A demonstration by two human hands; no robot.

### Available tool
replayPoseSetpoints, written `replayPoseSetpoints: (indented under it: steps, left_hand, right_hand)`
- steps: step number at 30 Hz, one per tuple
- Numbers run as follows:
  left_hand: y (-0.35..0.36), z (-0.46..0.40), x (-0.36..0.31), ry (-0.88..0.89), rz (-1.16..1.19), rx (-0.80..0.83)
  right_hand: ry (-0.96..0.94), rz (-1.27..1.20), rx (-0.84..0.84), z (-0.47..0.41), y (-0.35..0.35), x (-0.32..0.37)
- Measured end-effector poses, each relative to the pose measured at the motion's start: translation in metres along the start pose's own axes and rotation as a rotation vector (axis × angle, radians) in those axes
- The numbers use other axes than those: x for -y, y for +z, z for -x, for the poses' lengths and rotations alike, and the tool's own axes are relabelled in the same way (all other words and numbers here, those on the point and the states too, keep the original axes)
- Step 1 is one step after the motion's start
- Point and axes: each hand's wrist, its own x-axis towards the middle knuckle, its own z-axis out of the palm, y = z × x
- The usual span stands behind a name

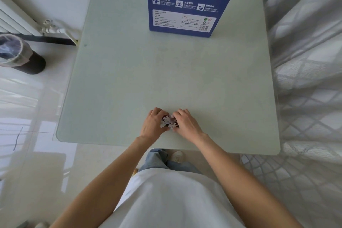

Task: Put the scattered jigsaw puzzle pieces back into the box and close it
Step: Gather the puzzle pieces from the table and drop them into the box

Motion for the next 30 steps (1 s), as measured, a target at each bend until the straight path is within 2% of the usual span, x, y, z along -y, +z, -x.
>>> replayPoseSetpoints:
  steps: [15, 24, 30]
  left_hand:
    - [0.001, -0.002, -0.003, -0.044, 0.065, 0.062]
    - [0.005, 0.003, -0.003, 0.101, -0.073, 0.107]
    - [0.0, -0.007, -0.004, 0.131, -0.077, 0.065]
  right_hand:
    - [0.184, -0.2, -0.07, 0.008, 0.004, -0.004]
    - [0.263, -0.271, -0.094, 0.013, 0.008, -0.003]
    - [0.281, -0.223, -0.09, 0.015, 0.006, -0.009]
